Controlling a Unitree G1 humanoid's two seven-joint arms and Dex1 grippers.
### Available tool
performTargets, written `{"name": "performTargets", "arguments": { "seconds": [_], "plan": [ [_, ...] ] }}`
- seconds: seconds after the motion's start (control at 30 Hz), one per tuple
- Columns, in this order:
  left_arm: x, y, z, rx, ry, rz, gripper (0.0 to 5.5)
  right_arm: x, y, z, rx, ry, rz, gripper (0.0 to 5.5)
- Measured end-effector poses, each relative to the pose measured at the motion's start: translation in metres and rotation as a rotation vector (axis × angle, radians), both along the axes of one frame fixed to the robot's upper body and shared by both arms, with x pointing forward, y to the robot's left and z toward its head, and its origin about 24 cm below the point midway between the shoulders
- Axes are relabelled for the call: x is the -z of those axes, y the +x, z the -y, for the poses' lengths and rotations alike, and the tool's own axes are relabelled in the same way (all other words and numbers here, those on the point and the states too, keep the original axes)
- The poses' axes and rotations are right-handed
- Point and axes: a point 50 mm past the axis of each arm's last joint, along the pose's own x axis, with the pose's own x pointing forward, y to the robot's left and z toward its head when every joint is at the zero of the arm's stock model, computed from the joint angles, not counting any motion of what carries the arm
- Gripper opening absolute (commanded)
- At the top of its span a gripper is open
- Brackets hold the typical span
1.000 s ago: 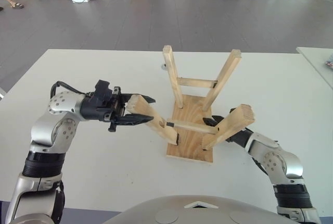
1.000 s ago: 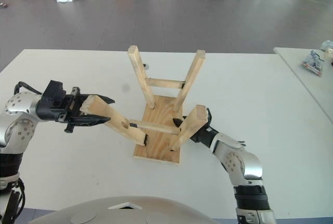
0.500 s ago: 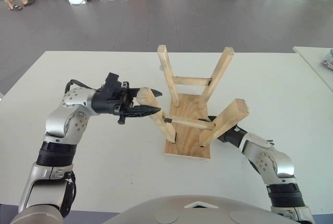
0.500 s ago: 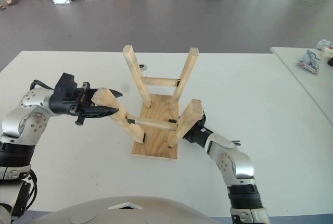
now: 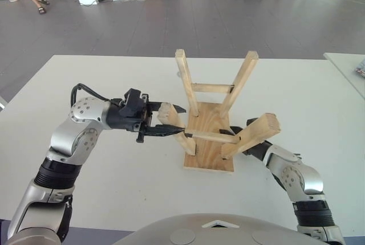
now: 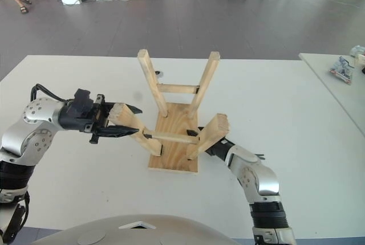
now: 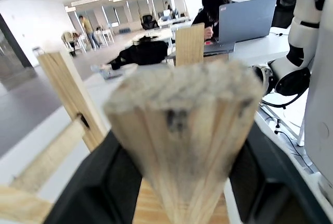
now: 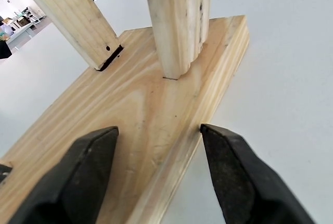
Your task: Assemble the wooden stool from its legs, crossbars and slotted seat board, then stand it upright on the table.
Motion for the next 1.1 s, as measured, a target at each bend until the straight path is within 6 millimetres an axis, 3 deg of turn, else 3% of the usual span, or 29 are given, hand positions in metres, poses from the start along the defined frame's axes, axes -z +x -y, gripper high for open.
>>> {"name": "performTargets", "arguments": {
  "seconds": [0.07, 0.1, 0.13, 0.17, 0.37, 0.43, 0.5, 0.53, 0.57, 0.7, 0.8, 0.87, 0.97, 1.1],
  "plan": [
    [0.017, -0.002, -0.001, -0.014, 0.124, -0.111, 2.76, -0.002, 0.003, -0.002, 0.002, 0.008, 0.008, 2.94],
    [0.055, -0.009, -0.007, -0.068, 0.274, -0.288, 2.93, -0.007, 0.008, -0.006, -0.006, 0.026, 0.03, 2.94],
    [0.078, -0.019, -0.01, -0.084, 0.325, -0.39, 3.05, -0.011, 0.012, -0.005, -0.003, 0.024, 0.047, 2.94],
    [0.086, -0.022, -0.01, -0.092, 0.331, -0.418, 3.19, -0.013, 0.015, -0.004, 0.001, 0.016, 0.06, 2.94],
    [0.076, -0.005, -0.005, -0.186, 0.274, -0.241, 4.14, -0.011, 0.031, 0.0, 0.025, -0.065, 0.1, 2.94],
    [0.076, -0.007, -0.011, -0.19, 0.298, -0.194, 4.14, -0.015, 0.033, 0.007, 0.045, -0.068, 0.116, 2.94],
    [0.088, -0.027, -0.029, -0.181, 0.381, -0.216, 4.14, -0.044, 0.035, 0.037, 0.097, -0.102, 0.195, 2.94],
    [0.098, -0.044, -0.037, -0.17, 0.411, -0.269, 4.14, -0.074, 0.035, 0.054, 0.105, -0.122, 0.272, 2.94],
    [0.103, -0.055, -0.038, -0.165, 0.41, -0.294, 4.14, -0.094, 0.031, 0.057, 0.072, -0.095, 0.314, 2.94],
    [0.121, -0.097, -0.041, -0.263, 0.37, -0.388, 4.14, -0.167, 0.008, 0.054, -0.164, 0.078, 0.431, 2.94],
    [0.125, -0.103, -0.042, -0.359, 0.323, -0.391, 4.14, -0.208, -0.015, 0.044, -0.396, 0.229, 0.511, 2.94],
    [0.128, -0.098, -0.043, -0.44, 0.297, -0.385, 4.14, -0.233, -0.03, 0.04, -0.522, 0.216, 0.545, 2.94],
    [0.129, -0.097, -0.044, -0.477, 0.281, -0.386, 4.14, -0.24, -0.041, 0.038, -0.582, 0.176, 0.515, 2.94],
    [0.128, -0.097, -0.048, -0.498, 0.278, -0.386, 4.14, -0.222, -0.045, 0.037, -0.571, -0.004, 0.409, 2.94]
  ]
}}
